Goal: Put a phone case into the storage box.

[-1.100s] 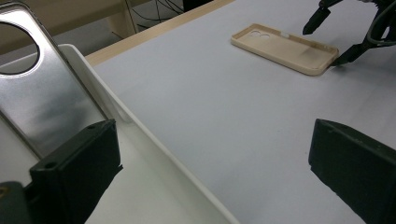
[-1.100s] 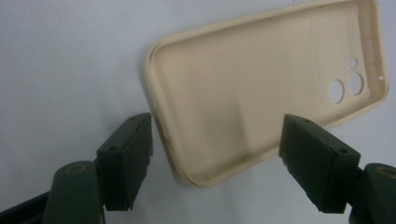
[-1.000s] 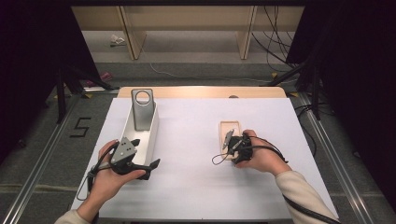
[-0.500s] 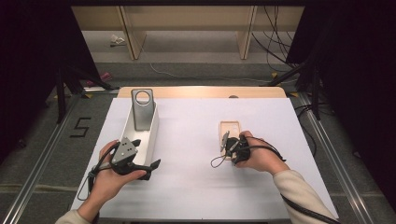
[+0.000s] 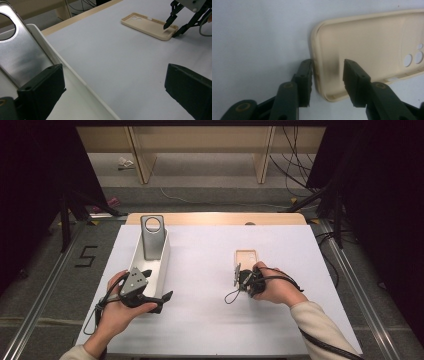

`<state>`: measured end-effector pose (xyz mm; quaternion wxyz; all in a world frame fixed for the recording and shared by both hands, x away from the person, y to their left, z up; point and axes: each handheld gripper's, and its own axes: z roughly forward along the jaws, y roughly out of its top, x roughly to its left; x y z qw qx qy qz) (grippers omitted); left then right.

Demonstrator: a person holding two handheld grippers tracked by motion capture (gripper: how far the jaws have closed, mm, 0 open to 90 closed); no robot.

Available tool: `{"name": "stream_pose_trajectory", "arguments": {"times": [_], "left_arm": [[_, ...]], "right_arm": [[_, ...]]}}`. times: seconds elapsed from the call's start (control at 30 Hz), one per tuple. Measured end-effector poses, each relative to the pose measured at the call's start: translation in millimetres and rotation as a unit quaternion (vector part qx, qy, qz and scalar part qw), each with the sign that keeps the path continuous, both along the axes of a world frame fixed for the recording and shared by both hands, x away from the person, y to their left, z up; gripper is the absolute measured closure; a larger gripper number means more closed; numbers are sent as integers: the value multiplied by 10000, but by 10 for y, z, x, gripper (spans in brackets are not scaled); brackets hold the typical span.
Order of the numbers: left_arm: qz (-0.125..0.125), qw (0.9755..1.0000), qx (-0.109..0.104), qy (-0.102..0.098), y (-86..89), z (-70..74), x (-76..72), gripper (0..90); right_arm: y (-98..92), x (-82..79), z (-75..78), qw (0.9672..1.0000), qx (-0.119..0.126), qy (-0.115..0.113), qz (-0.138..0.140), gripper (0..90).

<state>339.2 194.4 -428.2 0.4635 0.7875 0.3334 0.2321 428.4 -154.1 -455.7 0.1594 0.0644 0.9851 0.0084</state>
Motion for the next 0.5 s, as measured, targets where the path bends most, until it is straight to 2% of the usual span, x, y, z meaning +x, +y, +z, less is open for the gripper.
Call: {"name": "stream_pose_trajectory", "arguments": {"times": [0.13, 0.23, 0.5], "left_arm": [[5, 10000, -1, -7, -1, 5, -3, 25], [-8, 10000, 6, -2, -4, 5, -5, 25], [-48, 10000, -3, 1, -16, -4, -4, 25]], "right_arm": [[1, -11, -4, 9999, 19, 146, 24, 685], [12, -15, -9, 9998, -20, 151, 127, 724], [29, -20, -7, 9993, -110, 298, 194, 800]]}}
